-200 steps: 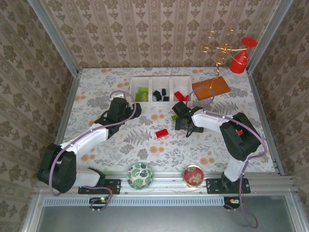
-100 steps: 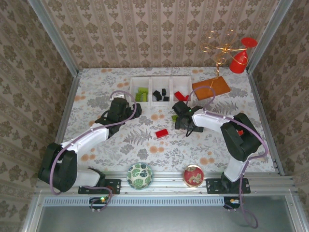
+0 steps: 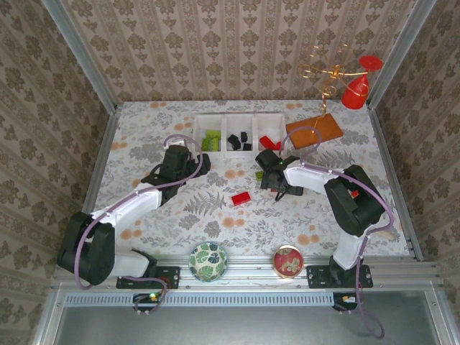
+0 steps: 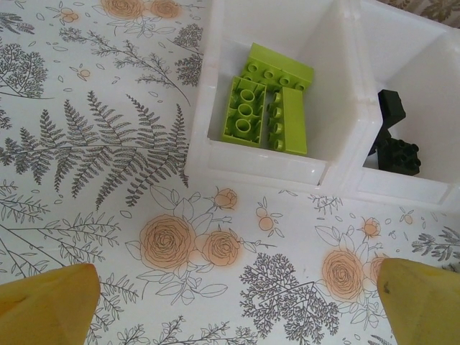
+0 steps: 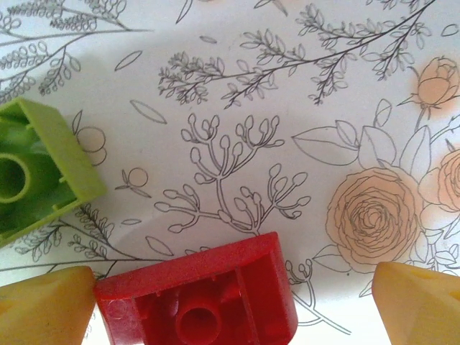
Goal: Sort the legos into containers by color
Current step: Pick up the lego from the center of the table.
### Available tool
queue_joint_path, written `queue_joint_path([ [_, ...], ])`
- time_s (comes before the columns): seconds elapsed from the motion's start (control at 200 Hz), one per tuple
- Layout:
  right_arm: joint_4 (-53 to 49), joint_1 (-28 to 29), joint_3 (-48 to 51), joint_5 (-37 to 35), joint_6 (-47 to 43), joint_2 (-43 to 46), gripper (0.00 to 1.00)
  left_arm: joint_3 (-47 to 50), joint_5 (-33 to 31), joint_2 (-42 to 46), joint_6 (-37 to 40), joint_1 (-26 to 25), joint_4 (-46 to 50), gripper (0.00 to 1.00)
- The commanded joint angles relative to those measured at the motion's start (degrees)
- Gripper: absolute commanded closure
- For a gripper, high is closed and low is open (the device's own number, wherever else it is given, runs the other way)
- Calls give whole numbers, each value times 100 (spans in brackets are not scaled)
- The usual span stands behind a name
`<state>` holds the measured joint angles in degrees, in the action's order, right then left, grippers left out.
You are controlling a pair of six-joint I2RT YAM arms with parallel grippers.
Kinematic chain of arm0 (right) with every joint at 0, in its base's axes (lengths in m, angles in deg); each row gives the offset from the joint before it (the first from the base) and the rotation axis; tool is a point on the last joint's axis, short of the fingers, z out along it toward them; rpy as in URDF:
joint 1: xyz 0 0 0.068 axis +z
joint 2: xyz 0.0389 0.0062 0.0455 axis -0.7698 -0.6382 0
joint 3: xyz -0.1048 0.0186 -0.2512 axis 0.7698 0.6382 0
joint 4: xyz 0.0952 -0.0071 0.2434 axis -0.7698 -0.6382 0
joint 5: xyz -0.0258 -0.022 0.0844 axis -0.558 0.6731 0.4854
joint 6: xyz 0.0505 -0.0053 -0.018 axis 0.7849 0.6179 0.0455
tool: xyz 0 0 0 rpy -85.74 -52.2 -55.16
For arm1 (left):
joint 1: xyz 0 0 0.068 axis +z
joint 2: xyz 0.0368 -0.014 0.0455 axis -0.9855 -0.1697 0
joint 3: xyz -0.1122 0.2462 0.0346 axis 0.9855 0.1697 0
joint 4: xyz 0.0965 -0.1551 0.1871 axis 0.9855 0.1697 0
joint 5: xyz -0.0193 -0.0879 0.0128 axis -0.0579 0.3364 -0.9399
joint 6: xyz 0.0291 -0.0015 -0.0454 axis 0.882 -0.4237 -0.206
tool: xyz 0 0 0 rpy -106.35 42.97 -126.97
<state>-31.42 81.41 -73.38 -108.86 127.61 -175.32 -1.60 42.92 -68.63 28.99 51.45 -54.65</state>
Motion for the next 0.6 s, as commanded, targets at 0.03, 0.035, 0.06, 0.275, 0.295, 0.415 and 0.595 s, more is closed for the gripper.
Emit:
queue_joint_path([
  [0.03,-77,-48,-88,-281,252,18,0,-9,103,-65,-117,44,-145,0],
  [0.035,-77,-48,-92,-279,261,21,0,-9,101,-65,-117,41,-149,0],
  [0.06,-76,-48,-97,-286,279,14,0,-4,107,-74,-117,45,-160,0],
  [0.275,4,-75,-72,-323,582,11,0,-35,187,-136,-135,41,-184,0],
  [0.295,25,-75,-72,-322,598,23,0,-31,201,-136,-135,47,-186,0],
  [0.415,46,-99,-52,-344,692,52,0,-35,211,-136,-135,47,-203,0],
  [0.595,46,-166,-53,-434,899,70,2,-44,263,-170,-135,41,-241,0],
])
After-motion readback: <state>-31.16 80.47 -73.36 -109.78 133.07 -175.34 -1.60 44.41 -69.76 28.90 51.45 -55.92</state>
